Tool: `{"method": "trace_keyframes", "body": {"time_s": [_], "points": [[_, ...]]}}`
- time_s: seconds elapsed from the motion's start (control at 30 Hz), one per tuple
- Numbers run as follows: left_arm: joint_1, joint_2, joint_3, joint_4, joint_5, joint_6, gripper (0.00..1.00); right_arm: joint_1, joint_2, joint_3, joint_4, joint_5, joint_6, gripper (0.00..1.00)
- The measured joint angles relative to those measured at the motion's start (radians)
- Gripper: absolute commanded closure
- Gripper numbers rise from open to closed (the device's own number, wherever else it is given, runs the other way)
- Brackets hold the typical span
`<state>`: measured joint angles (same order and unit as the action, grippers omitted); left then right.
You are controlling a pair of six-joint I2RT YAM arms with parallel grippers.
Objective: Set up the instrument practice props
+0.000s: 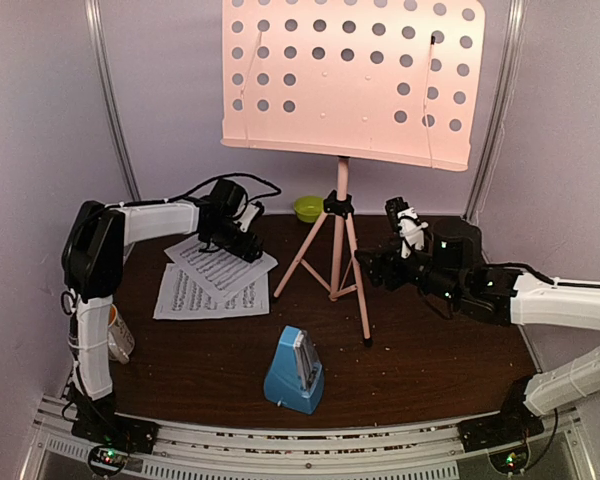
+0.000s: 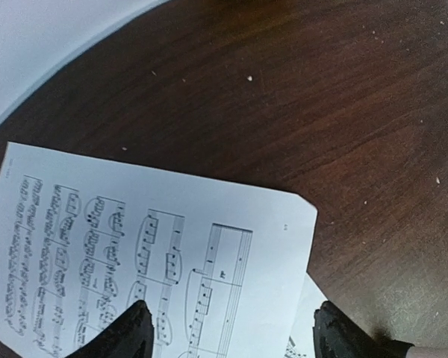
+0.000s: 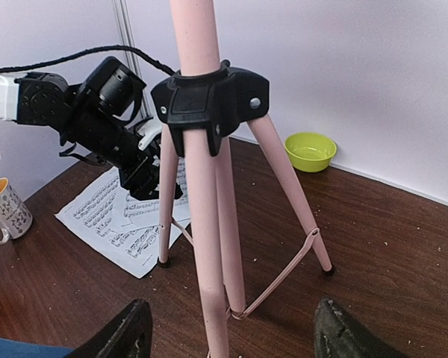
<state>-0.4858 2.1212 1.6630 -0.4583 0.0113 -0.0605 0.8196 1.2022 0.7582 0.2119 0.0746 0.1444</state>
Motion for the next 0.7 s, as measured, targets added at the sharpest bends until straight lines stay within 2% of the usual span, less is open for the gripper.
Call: {"method": "trace_keyframes", "body": {"time_s": [0.13,0.27,0.53,0.6,0.7], "points": [[0.007,0.075,0.032,-0.055,0.039,-0.043,0.27,0.0,-0.001,0.0,-0.005,0.004,0.008,0.24],[0.02,0.086,-0.006,-0.114,0.06,-0.063,0.29,0.0,-0.009,0.0,-0.014,0.006,0.013,0.23],[0.023,-0.109,-0.326,-0.057,0.105,-0.091,0.33,0.0,-0.037,-0.014,-0.014,0.01,0.017,0.23],[0.023,-0.191,-0.455,-0.005,0.135,-0.118,0.34,0.0,-0.04,-0.024,-0.013,0.01,0.017,0.23],[0.022,-0.262,-0.568,0.061,0.161,-0.149,0.35,0.0,-0.048,-0.041,-0.013,0.01,0.018,0.23]]}}
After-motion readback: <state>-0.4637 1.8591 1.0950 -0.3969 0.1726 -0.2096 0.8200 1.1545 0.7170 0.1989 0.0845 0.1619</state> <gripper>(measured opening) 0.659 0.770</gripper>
